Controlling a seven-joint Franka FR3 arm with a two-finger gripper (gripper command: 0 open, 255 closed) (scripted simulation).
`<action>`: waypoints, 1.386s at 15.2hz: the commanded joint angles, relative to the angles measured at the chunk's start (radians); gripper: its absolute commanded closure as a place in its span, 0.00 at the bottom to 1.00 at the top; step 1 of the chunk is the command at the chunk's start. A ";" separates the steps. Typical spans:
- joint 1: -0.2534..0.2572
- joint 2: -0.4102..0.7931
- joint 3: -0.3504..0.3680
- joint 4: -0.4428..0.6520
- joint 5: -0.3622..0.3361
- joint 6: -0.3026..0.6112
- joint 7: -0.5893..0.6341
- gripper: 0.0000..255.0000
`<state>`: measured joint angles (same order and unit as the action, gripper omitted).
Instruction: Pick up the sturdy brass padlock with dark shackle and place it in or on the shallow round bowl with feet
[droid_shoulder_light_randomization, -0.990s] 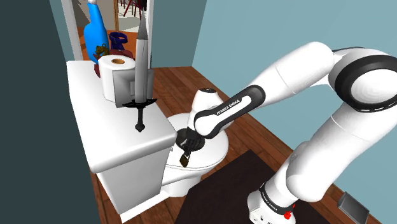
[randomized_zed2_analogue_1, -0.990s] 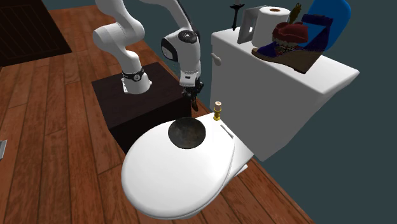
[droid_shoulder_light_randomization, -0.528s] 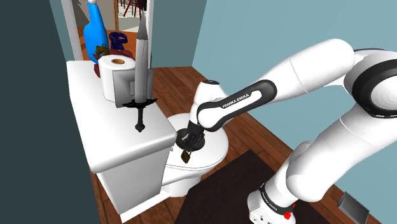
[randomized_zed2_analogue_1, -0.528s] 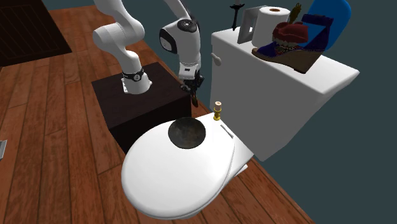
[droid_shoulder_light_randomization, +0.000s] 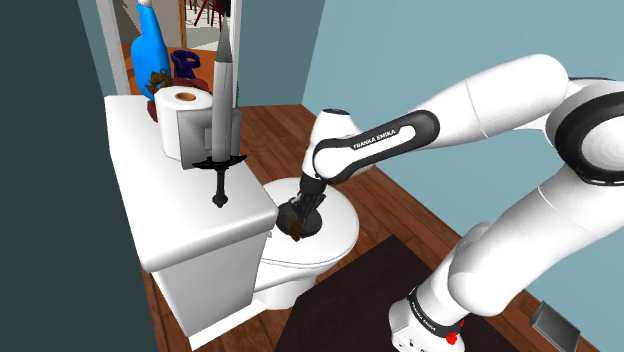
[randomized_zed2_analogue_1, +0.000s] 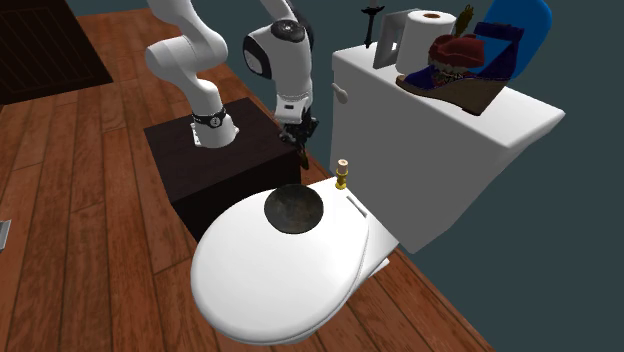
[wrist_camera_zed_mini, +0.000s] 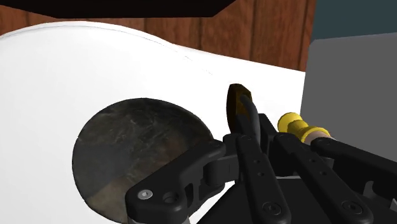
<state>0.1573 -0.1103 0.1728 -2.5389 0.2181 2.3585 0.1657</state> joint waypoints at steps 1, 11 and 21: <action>-0.027 0.031 -0.028 0.045 -0.020 -0.020 -0.038 1.00; -0.120 0.191 -0.121 0.249 -0.071 -0.083 -0.180 1.00; -0.118 0.294 -0.118 0.222 -0.060 0.045 -0.198 1.00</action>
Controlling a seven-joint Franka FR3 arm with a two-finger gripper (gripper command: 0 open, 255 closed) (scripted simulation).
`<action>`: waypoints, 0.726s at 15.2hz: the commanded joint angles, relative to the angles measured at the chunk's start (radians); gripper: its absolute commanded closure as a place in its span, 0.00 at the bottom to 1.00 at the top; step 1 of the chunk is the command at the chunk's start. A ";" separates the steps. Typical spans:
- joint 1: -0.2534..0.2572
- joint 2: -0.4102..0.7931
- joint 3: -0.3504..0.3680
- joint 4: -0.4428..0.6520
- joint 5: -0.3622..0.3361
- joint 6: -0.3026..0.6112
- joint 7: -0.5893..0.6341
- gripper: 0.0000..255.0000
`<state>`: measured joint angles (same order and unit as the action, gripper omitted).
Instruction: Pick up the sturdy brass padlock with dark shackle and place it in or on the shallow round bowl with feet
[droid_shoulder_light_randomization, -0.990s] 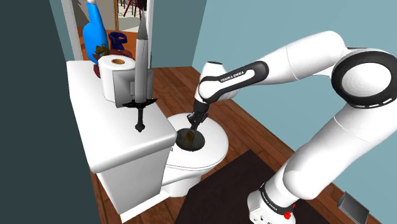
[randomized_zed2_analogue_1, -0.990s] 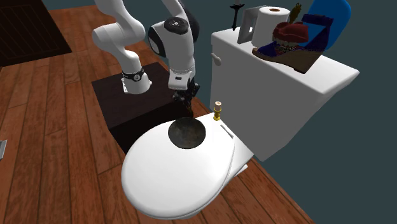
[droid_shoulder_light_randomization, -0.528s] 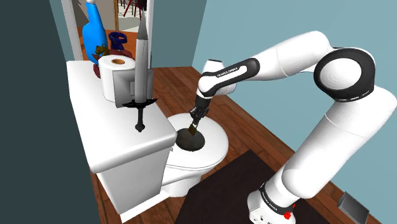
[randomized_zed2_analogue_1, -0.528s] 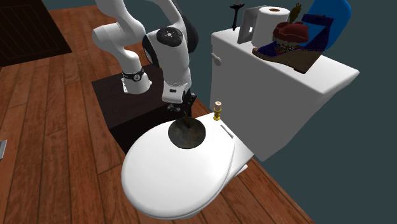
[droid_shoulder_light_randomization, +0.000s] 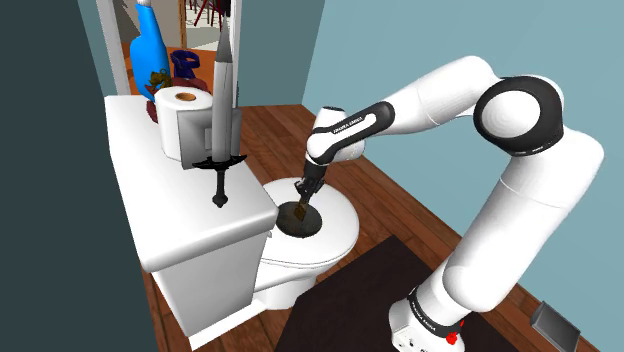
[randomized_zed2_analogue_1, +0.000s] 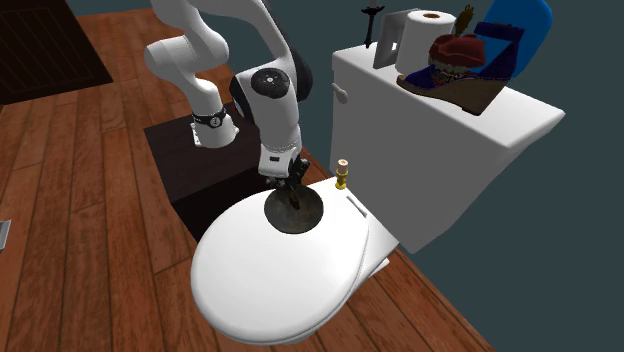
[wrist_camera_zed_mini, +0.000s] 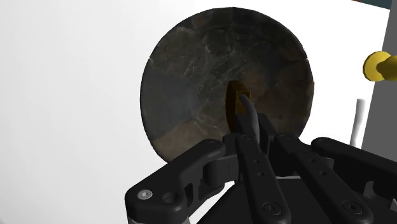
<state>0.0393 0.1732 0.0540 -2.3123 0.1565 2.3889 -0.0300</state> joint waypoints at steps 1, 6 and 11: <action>0.000 0.021 0.001 -0.006 0.003 0.027 -0.004 1.00; 0.000 0.061 0.002 -0.009 0.008 0.070 -0.011 1.00; 0.000 0.061 0.002 -0.009 0.008 0.070 -0.011 1.00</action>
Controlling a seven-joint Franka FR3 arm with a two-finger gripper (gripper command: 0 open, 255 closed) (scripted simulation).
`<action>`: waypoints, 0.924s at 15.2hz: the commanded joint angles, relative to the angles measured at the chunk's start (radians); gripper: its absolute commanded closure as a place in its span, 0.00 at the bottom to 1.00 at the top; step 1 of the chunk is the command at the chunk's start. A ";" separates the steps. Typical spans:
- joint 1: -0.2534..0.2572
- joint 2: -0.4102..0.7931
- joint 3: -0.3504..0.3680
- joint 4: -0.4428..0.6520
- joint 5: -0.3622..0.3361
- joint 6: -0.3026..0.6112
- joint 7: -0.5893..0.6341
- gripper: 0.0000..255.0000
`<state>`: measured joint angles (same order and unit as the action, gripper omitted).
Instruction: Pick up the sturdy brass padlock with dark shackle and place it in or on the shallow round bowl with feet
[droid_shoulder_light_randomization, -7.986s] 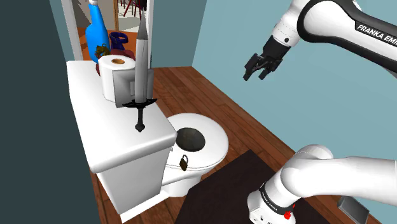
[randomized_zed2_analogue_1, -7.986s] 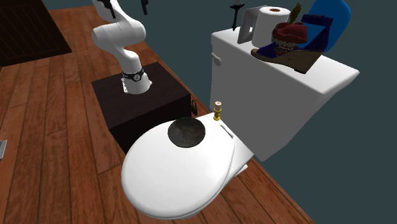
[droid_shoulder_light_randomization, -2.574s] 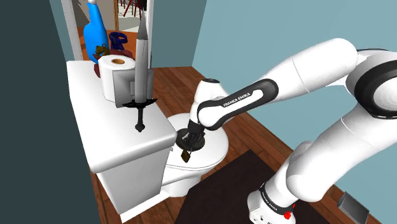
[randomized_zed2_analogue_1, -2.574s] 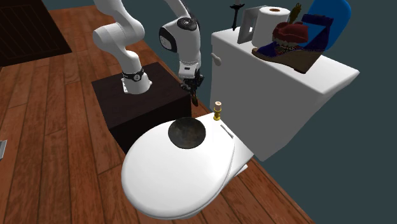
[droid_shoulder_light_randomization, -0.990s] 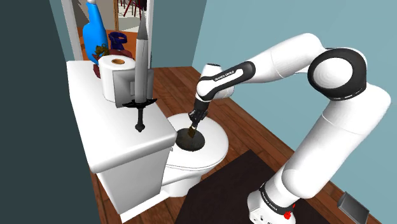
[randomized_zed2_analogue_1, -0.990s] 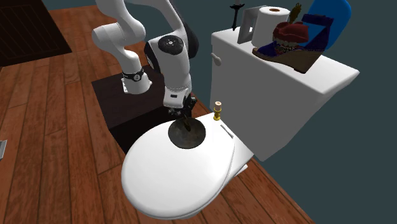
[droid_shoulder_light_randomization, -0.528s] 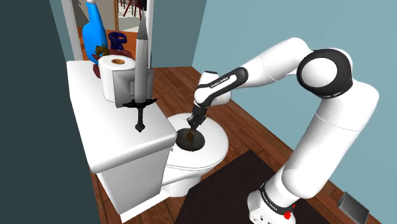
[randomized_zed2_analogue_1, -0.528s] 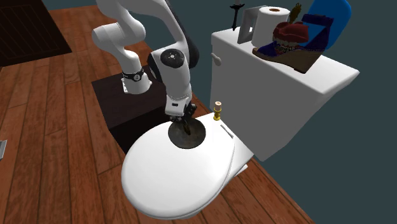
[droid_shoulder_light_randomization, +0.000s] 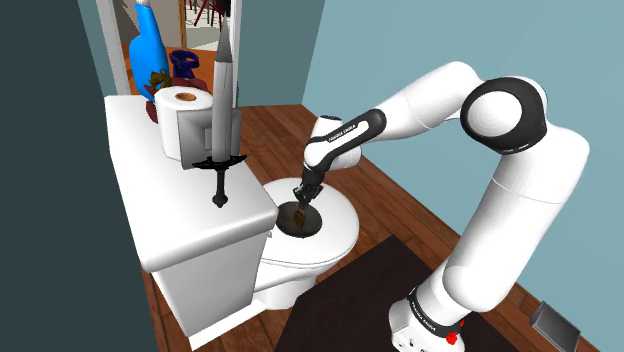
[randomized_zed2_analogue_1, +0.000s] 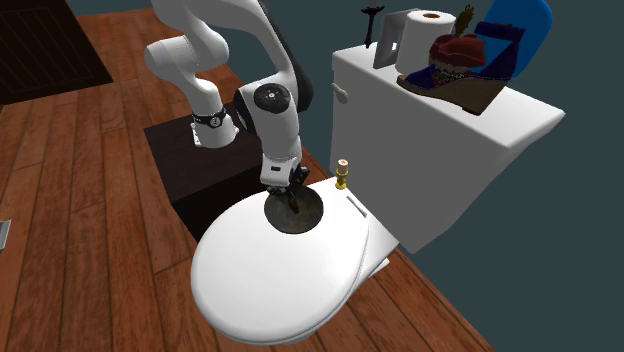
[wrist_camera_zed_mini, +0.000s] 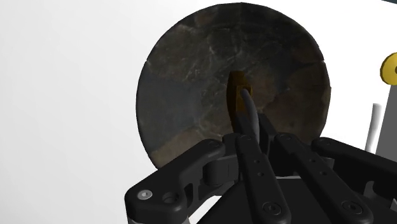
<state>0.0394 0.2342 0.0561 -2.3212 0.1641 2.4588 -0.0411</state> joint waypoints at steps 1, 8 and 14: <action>0.000 0.000 0.000 0.000 0.000 0.000 0.000 1.00; -0.002 -0.026 -0.002 0.006 -0.004 -0.032 0.002 0.00; -0.007 -0.092 -0.008 0.031 -0.014 -0.123 0.009 0.00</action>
<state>0.0335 0.1445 0.0486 -2.2920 0.1508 2.3403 -0.0317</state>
